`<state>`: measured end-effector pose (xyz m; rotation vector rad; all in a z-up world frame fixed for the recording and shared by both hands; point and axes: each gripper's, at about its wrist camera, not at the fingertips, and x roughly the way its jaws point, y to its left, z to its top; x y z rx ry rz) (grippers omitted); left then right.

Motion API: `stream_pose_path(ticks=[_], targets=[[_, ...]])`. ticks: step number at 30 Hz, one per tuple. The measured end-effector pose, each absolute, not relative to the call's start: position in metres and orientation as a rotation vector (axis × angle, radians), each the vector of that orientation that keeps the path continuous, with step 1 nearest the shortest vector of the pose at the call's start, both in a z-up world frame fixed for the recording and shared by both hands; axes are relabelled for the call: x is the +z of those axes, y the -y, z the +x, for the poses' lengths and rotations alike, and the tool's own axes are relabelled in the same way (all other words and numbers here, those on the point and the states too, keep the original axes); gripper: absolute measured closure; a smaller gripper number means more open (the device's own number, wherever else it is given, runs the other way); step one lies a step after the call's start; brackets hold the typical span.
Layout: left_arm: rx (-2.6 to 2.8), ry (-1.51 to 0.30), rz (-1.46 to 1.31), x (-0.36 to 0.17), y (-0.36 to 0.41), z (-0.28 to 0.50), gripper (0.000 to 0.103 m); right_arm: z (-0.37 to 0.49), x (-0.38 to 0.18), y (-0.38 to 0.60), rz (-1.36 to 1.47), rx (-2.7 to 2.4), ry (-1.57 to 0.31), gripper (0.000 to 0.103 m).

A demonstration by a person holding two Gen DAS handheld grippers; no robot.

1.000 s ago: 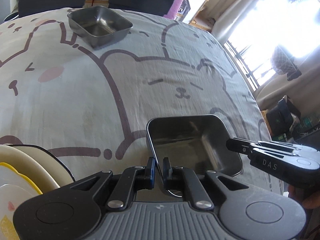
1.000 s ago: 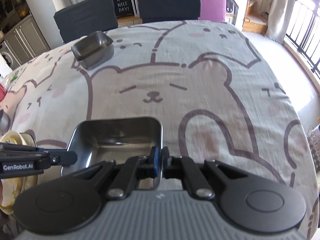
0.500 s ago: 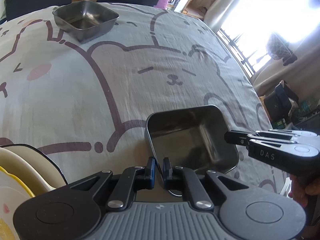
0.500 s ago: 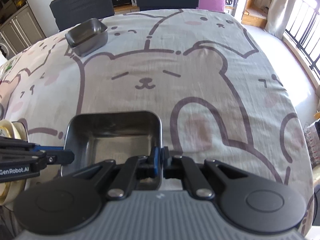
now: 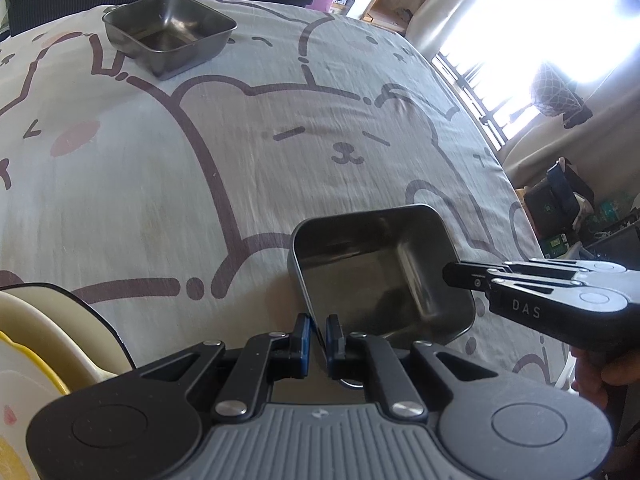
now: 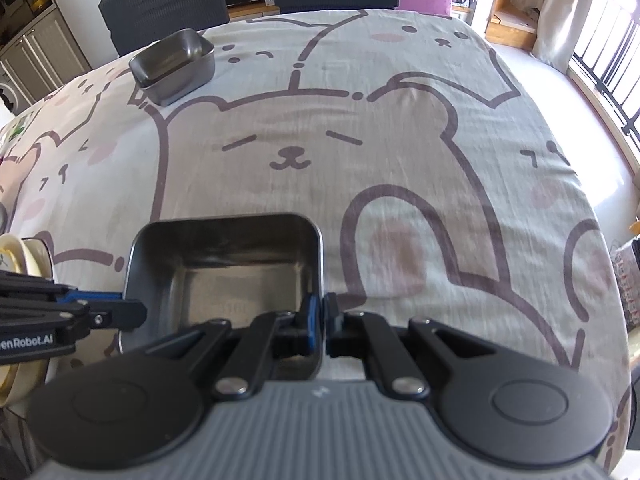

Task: Organize plates and bowls
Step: 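Lift and carry the steel tray with both grippers across the tablecloth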

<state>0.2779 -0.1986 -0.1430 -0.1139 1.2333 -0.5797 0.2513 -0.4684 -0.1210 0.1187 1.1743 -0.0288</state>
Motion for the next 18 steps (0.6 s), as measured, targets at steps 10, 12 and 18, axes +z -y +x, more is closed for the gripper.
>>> stream_pose_path(ticks=[10,12,18], targets=[[-0.588,-1.238,-0.097,-0.1406,0.1999,0.2725,0.091,0.2509,-0.1204,0.4703,0.121,-0.041,-1.147,0.098],[-0.577,-1.236,-0.092,-0.1407,0.1988,0.2728,0.086,0.2501,-0.1203,0.4702,0.122,-0.038,-1.150,0.096],[-0.556,-1.216,-0.081,-0.1376,0.1946,0.2736,0.070,0.2439,-0.1157,0.4673,0.105,-0.025,-1.150,0.087]])
